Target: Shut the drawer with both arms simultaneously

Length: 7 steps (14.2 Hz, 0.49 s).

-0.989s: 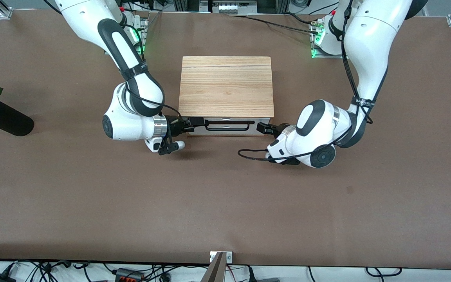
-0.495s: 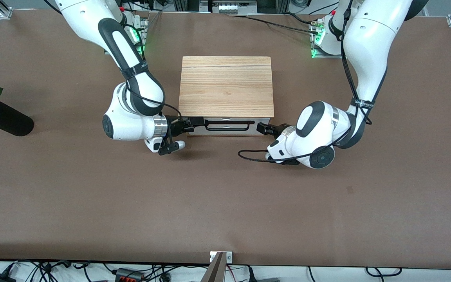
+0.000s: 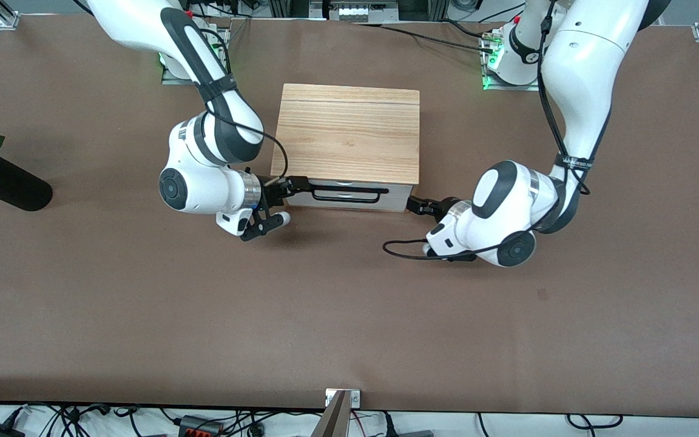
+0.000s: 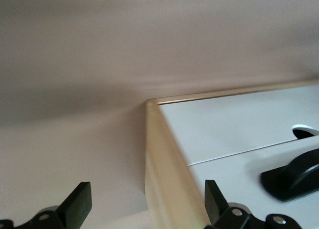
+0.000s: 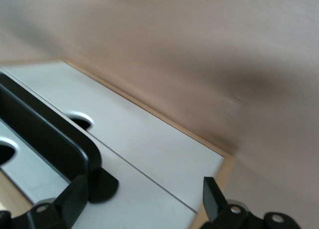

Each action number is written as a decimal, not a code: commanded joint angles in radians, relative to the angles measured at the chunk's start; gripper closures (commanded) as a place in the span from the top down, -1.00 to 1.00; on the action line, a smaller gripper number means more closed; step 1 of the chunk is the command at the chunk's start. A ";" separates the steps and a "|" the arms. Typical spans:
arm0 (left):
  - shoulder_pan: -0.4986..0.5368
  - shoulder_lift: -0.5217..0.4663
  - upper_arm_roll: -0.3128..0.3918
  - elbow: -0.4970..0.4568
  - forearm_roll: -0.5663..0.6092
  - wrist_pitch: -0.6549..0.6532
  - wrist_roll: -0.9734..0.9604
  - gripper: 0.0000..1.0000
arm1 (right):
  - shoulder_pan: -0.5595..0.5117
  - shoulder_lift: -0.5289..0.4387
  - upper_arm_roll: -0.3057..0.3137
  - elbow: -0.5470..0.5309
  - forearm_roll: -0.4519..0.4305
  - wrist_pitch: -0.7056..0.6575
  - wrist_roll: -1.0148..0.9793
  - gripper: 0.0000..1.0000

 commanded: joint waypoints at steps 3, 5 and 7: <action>0.047 -0.039 -0.002 0.040 -0.012 -0.002 0.013 1.00 | 0.011 -0.006 -0.111 0.147 -0.223 -0.258 0.036 1.00; 0.075 -0.045 -0.004 0.080 -0.008 -0.010 0.057 1.00 | 0.013 -0.006 -0.138 0.227 -0.263 -0.346 0.042 1.00; 0.092 -0.071 0.009 0.100 -0.001 -0.059 0.094 1.00 | 0.022 -0.022 -0.148 0.250 -0.352 -0.387 0.070 1.00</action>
